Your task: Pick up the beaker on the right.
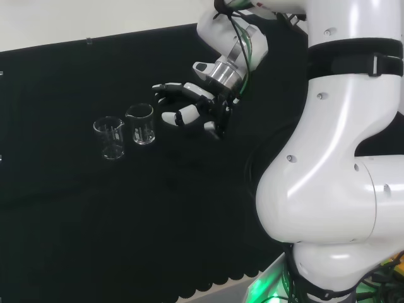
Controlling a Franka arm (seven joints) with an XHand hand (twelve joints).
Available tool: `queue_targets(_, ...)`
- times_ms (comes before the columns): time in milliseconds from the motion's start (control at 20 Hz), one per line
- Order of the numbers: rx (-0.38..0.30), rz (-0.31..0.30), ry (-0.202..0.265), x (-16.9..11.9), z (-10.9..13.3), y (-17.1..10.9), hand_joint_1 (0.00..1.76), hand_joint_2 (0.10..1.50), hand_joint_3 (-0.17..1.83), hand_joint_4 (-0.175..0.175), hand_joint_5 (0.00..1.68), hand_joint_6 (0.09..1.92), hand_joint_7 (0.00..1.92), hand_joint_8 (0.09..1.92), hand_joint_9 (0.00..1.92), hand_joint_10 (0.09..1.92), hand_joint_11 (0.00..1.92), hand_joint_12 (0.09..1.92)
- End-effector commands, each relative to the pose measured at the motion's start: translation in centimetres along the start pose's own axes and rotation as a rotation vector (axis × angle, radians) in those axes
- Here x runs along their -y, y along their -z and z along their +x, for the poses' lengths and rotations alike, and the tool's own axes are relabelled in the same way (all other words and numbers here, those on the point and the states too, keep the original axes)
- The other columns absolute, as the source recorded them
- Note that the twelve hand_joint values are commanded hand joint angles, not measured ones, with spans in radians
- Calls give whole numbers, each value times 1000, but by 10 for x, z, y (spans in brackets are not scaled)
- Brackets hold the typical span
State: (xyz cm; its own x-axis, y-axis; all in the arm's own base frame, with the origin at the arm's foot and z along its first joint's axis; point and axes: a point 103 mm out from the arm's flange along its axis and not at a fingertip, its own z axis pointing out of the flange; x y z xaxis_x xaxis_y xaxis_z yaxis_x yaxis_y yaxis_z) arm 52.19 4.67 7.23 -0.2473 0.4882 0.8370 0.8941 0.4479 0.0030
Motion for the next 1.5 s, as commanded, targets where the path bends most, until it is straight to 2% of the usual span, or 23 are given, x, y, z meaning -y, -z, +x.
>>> queue_targets(50,-17,-19,-5,4,-6,2,930,270,1164,-78,375,87,317,673,437,615,0,1355)
queue_targets(250,-6,-10,-7,4,-6,-1,930,270,1163,-78,375,87,317,673,437,615,0,1354)
queue_targets(500,11,6,-15,-6,-6,-20,929,271,1162,-78,376,87,317,673,435,615,0,1353)
queue_targets(800,-3,8,-7,1,-11,-9,927,271,1161,-76,378,87,313,671,428,613,0,1350)
queue_targets(1250,20,21,-9,-3,-9,-17,923,272,1159,-75,381,87,306,668,418,612,0,1345)
queue_targets(1500,11,24,-4,-2,-9,-15,920,271,1154,-65,400,87,304,667,407,611,0,1339)
